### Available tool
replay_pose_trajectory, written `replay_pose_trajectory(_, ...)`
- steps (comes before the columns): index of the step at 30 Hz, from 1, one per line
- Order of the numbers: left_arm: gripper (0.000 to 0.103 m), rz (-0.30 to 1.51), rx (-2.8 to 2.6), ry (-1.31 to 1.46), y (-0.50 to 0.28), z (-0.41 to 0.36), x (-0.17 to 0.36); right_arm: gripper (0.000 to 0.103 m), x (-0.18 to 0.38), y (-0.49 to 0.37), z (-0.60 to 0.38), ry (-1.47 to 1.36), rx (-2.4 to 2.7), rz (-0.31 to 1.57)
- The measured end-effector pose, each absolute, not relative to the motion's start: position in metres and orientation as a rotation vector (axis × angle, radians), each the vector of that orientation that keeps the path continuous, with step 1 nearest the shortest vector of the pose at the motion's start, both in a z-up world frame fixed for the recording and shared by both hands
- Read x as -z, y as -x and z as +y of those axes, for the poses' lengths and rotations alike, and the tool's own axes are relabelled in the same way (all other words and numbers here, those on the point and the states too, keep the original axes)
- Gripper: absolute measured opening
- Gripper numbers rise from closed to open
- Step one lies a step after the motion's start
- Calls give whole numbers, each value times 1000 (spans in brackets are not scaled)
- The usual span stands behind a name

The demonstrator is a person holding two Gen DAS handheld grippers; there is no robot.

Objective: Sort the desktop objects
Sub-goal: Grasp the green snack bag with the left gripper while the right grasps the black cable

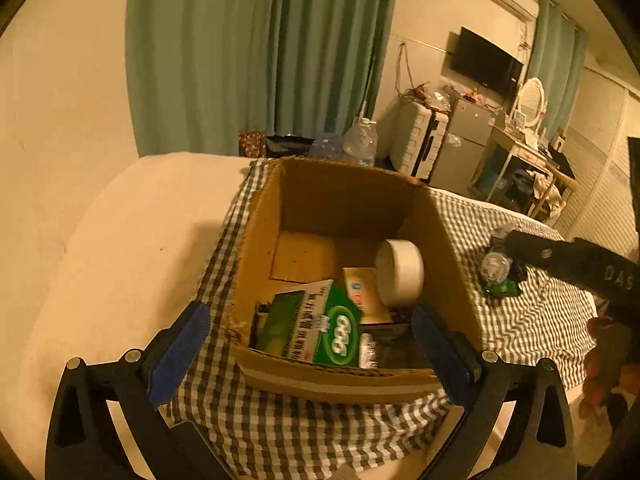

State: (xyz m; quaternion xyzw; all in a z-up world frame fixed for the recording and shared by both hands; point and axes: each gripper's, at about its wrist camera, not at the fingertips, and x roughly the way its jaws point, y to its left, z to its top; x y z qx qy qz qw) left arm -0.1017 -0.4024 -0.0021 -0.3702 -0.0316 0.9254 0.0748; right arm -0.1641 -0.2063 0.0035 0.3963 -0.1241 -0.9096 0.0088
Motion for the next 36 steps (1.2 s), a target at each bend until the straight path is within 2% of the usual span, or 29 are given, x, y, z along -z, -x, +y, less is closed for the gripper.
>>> replay_pose_trajectory(3, 103, -122, -2762, 1093, 85, -380, -14, 103, -15, 136, -169, -1162, 2912, -418)
replay_pose_trajectory(5, 103, -237, -2771, 1017, 70, -367, -28, 103, -23, 107, -149, -1069, 2976, -342)
replay_pose_trajectory(7, 103, -274, -2758, 972, 59, -345, -38, 103, -23, 81, -129, -1001, 3043, -224)
replay_pose_trajectory(11, 103, -128, -2765, 945, 45, -283, -40, 103, -12, 54, -87, -1035, 3136, -47)
replay_pose_trajectory(15, 103, -14, -2717, 1006, 44, -219, -11, 103, 10, 37, -29, -1058, 3150, -180)
replay_pose_trajectory(18, 103, 48, -2649, 1111, 55, -178, 18, 103, 27, 31, -2, -1061, 3165, -173)
replay_pose_trajectory(31, 103, 100, -2555, 1217, 123, -61, 80, 103, 94, 57, 98, -1150, 3185, -270)
replay_pose_trajectory(36, 103, 163, -2557, 1277, 157, -25, 110, 103, 125, 67, 133, -1218, 3146, -439)
